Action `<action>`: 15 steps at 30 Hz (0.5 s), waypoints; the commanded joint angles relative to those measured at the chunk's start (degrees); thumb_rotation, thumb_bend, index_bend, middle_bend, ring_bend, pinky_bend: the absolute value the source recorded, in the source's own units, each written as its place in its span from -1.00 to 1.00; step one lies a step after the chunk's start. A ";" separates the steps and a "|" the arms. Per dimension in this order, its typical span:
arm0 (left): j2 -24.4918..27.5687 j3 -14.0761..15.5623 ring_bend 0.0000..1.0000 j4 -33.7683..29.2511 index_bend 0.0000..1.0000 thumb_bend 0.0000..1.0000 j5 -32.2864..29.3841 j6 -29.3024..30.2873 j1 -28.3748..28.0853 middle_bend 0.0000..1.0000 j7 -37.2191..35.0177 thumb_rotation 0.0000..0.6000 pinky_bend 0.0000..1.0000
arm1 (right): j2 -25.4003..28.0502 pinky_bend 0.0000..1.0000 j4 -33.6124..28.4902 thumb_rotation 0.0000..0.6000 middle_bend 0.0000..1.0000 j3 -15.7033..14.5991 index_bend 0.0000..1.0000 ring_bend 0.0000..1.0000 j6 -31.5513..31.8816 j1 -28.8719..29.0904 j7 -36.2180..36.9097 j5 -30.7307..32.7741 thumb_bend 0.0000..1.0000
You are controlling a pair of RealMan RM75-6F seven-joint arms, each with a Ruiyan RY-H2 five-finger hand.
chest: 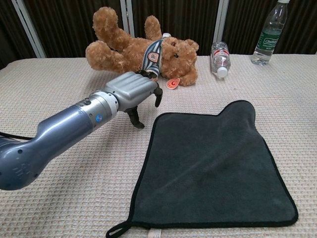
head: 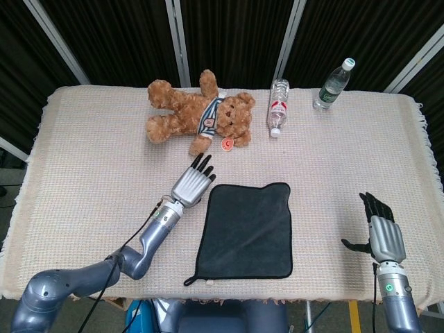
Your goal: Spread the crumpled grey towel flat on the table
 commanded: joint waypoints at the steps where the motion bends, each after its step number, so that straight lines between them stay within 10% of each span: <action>1: -4.34 -0.74 -0.99 6.00 -0.20 -0.90 0.68 -0.33 -2.82 -0.51 -2.86 1.00 -1.00 | -0.08 -1.00 0.25 1.00 -1.00 0.20 -1.00 -1.00 -0.15 0.09 0.16 0.37 -0.75; 15: -11.41 0.19 -0.99 16.66 -0.20 -0.89 4.51 3.65 -6.47 -0.50 -12.99 1.00 -0.99 | 0.16 -1.00 0.50 1.00 -1.00 0.53 -1.00 -1.00 -0.72 0.24 1.03 1.08 -0.75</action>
